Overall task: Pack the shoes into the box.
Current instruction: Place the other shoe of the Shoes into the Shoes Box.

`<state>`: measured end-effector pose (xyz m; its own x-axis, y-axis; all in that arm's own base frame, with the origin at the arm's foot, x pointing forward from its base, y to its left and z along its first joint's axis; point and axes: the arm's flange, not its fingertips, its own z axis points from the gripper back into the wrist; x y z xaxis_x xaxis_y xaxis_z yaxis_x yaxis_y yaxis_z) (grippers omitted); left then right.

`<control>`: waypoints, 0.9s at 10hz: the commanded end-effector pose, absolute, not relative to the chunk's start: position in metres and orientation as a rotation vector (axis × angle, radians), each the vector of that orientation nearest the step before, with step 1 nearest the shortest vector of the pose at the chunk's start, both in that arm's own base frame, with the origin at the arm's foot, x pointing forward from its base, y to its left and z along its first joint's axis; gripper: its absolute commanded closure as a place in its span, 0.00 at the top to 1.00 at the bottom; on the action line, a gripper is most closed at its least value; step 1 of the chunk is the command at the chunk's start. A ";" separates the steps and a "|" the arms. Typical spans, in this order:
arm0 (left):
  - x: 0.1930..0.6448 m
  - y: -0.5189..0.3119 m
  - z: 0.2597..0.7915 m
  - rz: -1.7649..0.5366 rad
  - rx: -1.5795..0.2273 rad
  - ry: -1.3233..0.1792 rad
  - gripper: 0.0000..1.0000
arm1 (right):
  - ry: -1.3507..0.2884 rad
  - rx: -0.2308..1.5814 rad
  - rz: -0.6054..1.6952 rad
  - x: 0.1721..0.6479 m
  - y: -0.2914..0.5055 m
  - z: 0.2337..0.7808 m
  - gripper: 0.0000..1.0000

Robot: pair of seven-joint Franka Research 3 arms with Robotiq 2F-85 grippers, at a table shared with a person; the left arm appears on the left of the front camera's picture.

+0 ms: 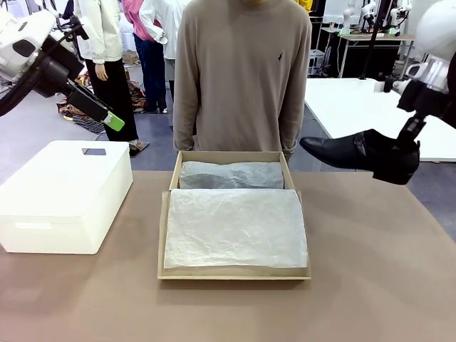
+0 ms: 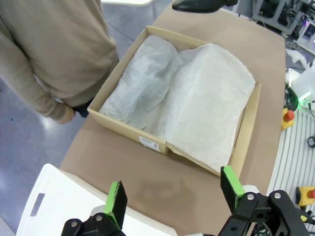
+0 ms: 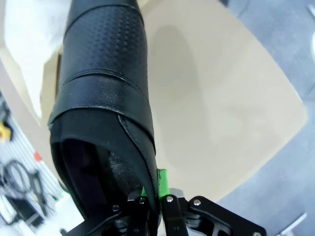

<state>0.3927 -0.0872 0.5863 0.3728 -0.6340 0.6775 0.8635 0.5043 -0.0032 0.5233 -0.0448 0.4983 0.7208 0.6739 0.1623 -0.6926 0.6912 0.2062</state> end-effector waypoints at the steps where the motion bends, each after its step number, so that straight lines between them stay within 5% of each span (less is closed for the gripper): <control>1: 0.393 -0.088 0.586 -0.979 -0.406 -0.690 1.00 | -0.065 0.289 0.552 0.507 -0.018 0.519 0.00; 5: 0.393 -0.088 0.586 -0.979 -0.406 -0.690 1.00 | -0.031 0.243 0.198 0.509 0.039 0.529 0.00; 9: 0.393 -0.088 0.586 -0.979 -0.406 -0.690 1.00 | -0.034 0.175 0.143 0.513 0.090 0.538 0.00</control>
